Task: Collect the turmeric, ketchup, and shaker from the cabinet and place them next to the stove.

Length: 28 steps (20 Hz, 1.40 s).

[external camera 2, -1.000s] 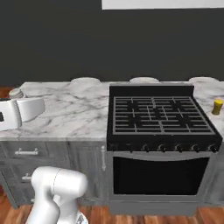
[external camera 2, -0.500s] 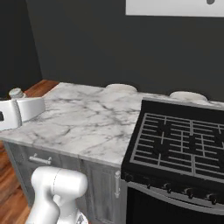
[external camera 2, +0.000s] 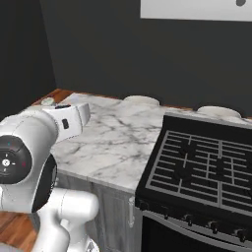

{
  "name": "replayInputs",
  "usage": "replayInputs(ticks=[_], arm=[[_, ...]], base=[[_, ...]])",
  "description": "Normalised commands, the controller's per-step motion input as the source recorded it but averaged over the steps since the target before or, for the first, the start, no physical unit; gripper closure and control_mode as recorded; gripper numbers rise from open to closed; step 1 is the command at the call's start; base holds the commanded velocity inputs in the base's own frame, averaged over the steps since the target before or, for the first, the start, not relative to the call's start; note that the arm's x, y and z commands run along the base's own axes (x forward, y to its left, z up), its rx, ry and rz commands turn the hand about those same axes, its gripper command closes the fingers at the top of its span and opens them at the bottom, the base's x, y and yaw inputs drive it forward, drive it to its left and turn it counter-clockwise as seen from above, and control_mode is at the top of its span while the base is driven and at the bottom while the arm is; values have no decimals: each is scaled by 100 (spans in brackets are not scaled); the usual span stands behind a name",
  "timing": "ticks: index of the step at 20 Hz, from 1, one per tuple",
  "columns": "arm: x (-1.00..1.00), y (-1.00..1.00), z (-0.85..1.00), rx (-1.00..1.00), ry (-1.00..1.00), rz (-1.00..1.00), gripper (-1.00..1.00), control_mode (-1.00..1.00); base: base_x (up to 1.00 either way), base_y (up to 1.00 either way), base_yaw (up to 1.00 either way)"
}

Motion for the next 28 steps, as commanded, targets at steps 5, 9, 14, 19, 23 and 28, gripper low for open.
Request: replayInputs(ticks=[5, 9, 14, 19, 23, 28], arm=[[36, -47, -19, 0, 0, 39, 100, -100], [39, -25, -41, 0, 1, 36, 100, -100], [53, 0, -51, 0, 0, 26, 100, -100], [53, 0, -46, 0, 3, 21, 100, -100], [47, -2, -39, -3, 8, 15, 100, -100], [31, -13, -42, -2, 5, 13, 100, -100]], base=[[0, 0, 0], [0, 0, 0], [0, 0, 0], [0, 0, 0], [0, 0, 0], [0, 0, 0]])
